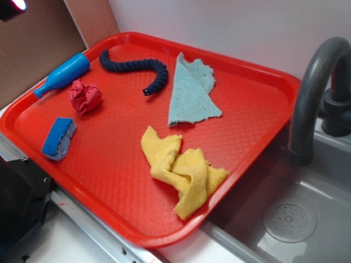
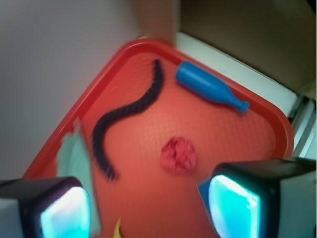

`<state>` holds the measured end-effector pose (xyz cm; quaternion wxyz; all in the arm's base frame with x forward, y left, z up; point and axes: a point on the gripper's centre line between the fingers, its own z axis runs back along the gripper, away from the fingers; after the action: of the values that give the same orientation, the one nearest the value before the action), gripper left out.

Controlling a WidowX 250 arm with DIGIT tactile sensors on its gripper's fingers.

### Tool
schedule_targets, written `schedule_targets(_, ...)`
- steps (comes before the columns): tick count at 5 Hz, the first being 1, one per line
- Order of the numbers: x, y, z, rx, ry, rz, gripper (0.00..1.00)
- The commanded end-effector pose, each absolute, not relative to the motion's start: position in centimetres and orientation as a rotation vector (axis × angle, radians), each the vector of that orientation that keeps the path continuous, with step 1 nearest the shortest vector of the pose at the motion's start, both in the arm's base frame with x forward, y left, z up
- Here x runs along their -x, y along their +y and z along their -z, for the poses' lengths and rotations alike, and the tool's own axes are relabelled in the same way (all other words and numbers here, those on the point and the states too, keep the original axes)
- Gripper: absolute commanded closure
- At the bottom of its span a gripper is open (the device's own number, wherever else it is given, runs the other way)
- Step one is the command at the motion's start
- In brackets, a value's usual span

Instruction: Grab the blue rope.

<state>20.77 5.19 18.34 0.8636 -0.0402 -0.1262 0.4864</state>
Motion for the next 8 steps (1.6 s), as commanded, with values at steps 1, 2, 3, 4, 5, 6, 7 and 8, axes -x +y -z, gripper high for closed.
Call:
schedule_targets(1, -23.7, 9.5, -15.3, -0.062, -0.374, -1.427, 0.0)
schedule_targets(2, -25.4, 11.3, -12.4, -0.071, -0.321, -1.527, 0.0)
schedule_targets(3, -26.2, 12.1, -10.2, -0.118, -0.323, -1.564, 0.0)
schedule_targets(4, -27.1, 12.7, -8.7, -0.127, -0.307, -1.578, 0.0)
schedule_targets(5, -27.7, 12.3, -7.4, -0.139, -0.283, -1.563, 0.0)
schedule_targets(6, -28.3, 12.2, -5.8, -0.155, -0.288, -1.58, 0.0)
schedule_targets(7, -28.2, 11.9, -4.7, -0.17, -0.263, -1.572, 0.0)
schedule_targets(8, -28.0, 11.0, -2.8, -0.193, -0.243, -1.541, 0.0)
